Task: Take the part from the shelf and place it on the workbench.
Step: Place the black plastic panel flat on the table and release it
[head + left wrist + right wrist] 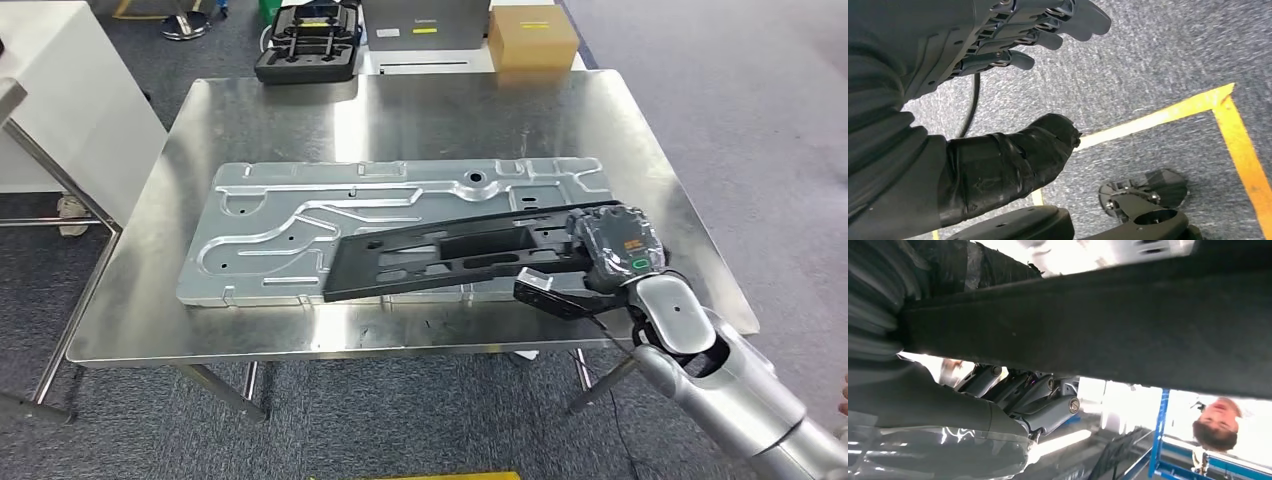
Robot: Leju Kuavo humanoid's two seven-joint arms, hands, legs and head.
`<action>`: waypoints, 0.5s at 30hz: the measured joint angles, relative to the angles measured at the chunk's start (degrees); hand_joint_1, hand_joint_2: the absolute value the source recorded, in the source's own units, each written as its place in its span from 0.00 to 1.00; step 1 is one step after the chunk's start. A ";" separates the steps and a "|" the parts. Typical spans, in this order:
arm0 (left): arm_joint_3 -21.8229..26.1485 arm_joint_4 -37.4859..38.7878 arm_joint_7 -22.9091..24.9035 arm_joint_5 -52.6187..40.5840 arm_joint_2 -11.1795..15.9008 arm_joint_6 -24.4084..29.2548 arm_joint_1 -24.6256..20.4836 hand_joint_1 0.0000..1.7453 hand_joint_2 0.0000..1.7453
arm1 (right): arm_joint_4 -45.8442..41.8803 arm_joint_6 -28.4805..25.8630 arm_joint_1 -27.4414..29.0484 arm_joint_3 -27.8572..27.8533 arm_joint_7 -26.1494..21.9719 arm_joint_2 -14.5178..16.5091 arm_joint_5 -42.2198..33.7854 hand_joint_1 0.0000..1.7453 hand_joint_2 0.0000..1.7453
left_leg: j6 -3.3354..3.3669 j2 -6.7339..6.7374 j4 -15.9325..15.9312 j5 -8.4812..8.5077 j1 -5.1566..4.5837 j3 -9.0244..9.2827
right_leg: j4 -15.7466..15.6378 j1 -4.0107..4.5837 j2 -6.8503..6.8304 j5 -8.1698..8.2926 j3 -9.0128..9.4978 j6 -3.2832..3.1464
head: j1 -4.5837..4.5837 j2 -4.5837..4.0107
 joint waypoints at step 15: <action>0.00 0.01 0.38 0.39 -0.27 1.11 0.04 0.00 1.00 | 7.44 10.30 -0.37 1.55 0.30 -5.34 14.07 1.00 1.00 | -0.76 0.17 2.81 0.43 -0.08 -2.46 | -1.15 0.21 -0.11 -0.37 0.88 -1.95 | 0.40 0.06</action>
